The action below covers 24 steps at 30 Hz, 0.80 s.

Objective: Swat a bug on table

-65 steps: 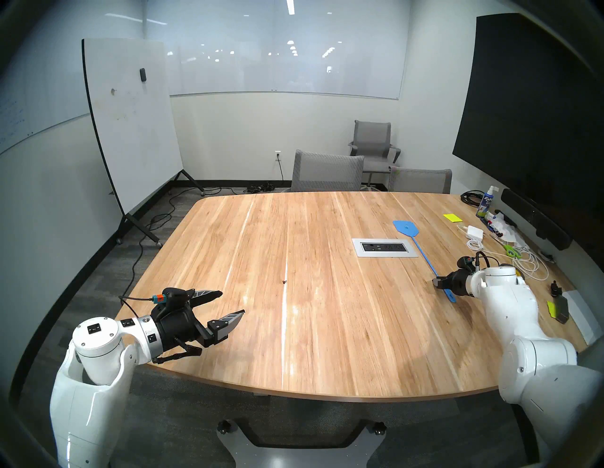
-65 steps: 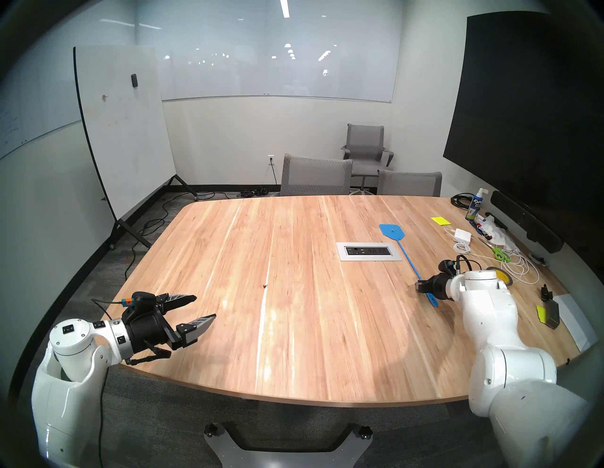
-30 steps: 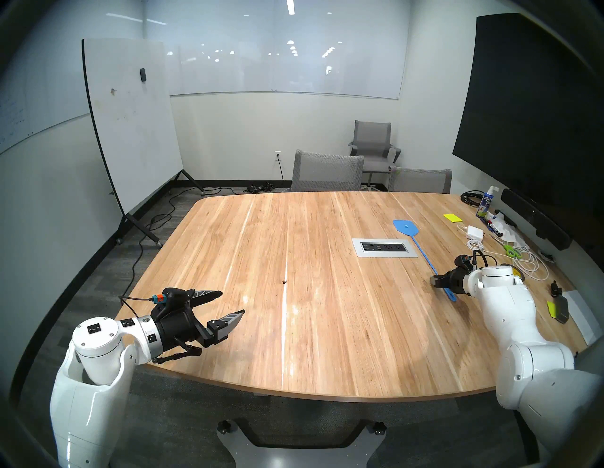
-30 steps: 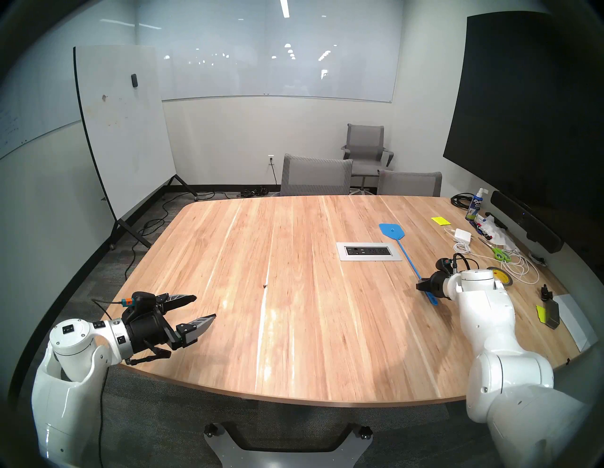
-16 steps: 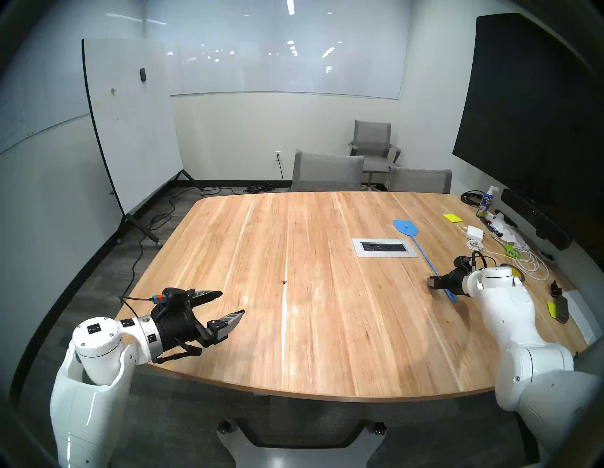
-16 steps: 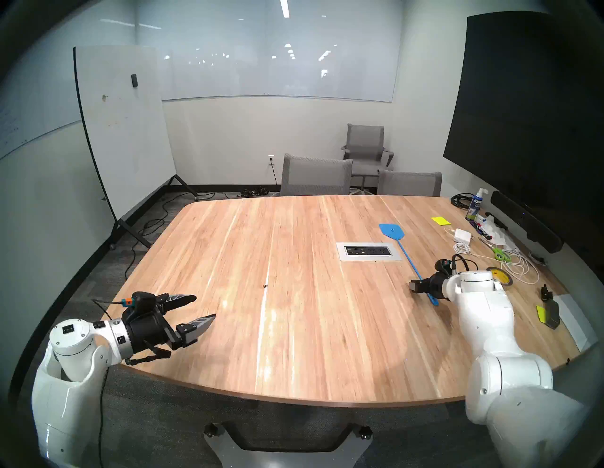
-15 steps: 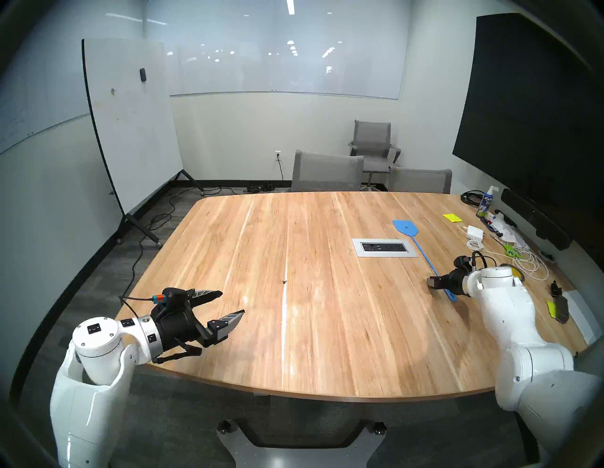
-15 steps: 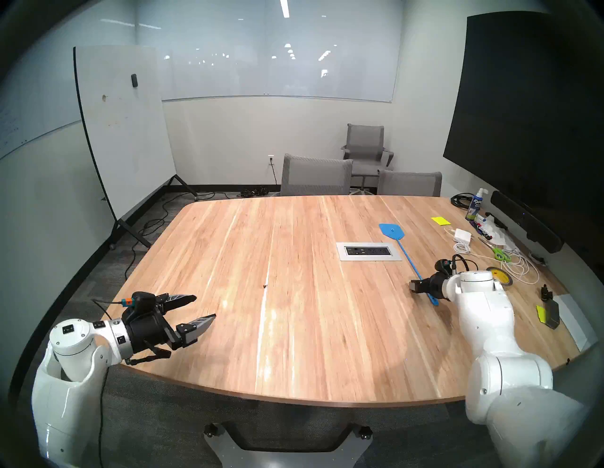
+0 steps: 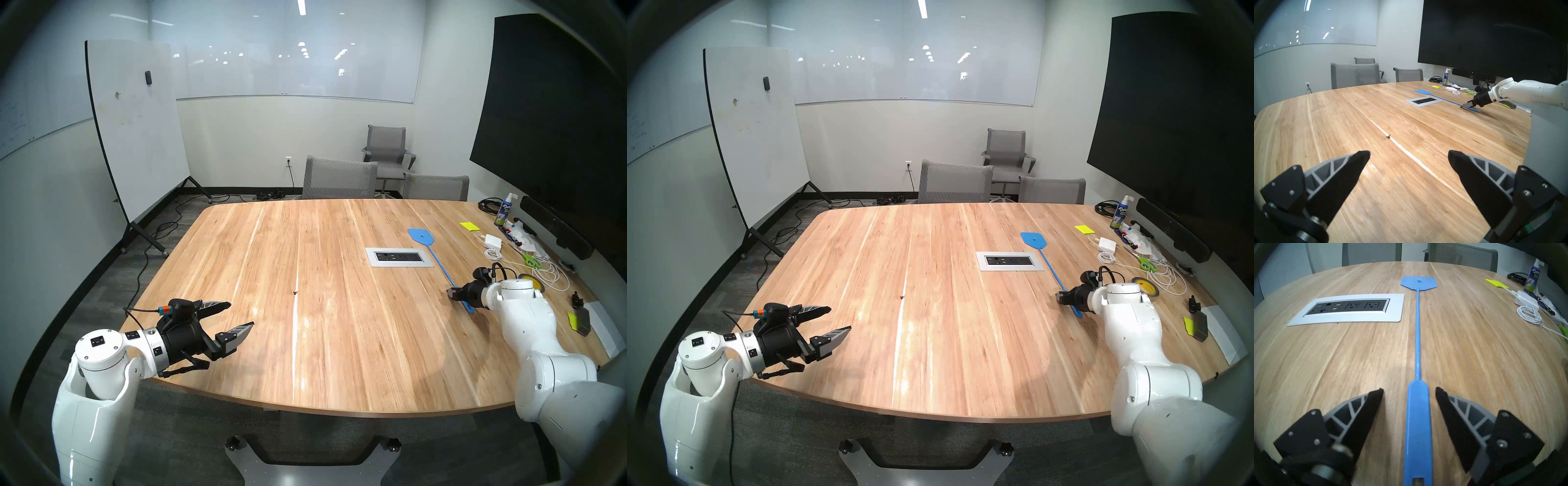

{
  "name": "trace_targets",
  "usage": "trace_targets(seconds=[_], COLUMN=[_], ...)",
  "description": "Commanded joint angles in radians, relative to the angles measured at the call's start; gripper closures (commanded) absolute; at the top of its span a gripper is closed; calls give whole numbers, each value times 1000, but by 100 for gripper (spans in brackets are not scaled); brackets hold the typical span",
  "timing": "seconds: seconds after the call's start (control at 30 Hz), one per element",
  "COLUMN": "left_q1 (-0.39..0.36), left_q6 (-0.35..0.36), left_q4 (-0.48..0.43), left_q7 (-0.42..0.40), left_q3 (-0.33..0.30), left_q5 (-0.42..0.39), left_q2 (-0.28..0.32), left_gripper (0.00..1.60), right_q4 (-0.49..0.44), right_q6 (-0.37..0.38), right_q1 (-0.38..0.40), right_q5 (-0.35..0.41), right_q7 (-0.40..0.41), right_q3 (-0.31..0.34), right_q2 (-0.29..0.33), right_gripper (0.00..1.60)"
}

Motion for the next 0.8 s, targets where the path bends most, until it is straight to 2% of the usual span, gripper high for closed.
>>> trace_targets(seconds=[0.0, 0.13, 0.17, 0.2, 0.23, 0.27, 0.33, 0.37, 0.77], left_q1=[0, -1, -1, -1, -1, -1, -1, -1, -1], left_q6=[3, 3, 4, 4, 4, 4, 4, 4, 4], left_q4=[-15, -15, -15, -15, -15, -15, -15, -15, -15], left_q7=[-1, -1, -1, -1, -1, -1, -1, -1, -2], left_q3=[-1, -1, -1, -1, -2, -2, -2, -2, -2], left_q5=[0, 0, 0, 0, 1, 1, 1, 1, 2], left_q2=[2, 2, 2, 2, 2, 2, 2, 1, 1], left_gripper=[0, 0, 0, 0, 0, 0, 0, 0, 0], right_q4=[36, 54, 67, 71, 74, 74, 78, 78, 42], right_q6=[-12, -21, -28, -30, -32, -32, -36, -37, -28], right_q1=[35, 44, 49, 52, 53, 53, 52, 51, 8], right_q5=[-8, -10, -12, -13, -14, -14, -16, -16, -16], right_q7=[-1, 0, 0, 1, 1, 1, 5, 6, 28], right_q3=[-8, -11, -13, -13, -13, -13, -13, -12, 0], right_q2=[13, 16, 17, 17, 18, 18, 18, 18, 26], right_gripper=[82, 86, 99, 102, 113, 113, 124, 134, 146])
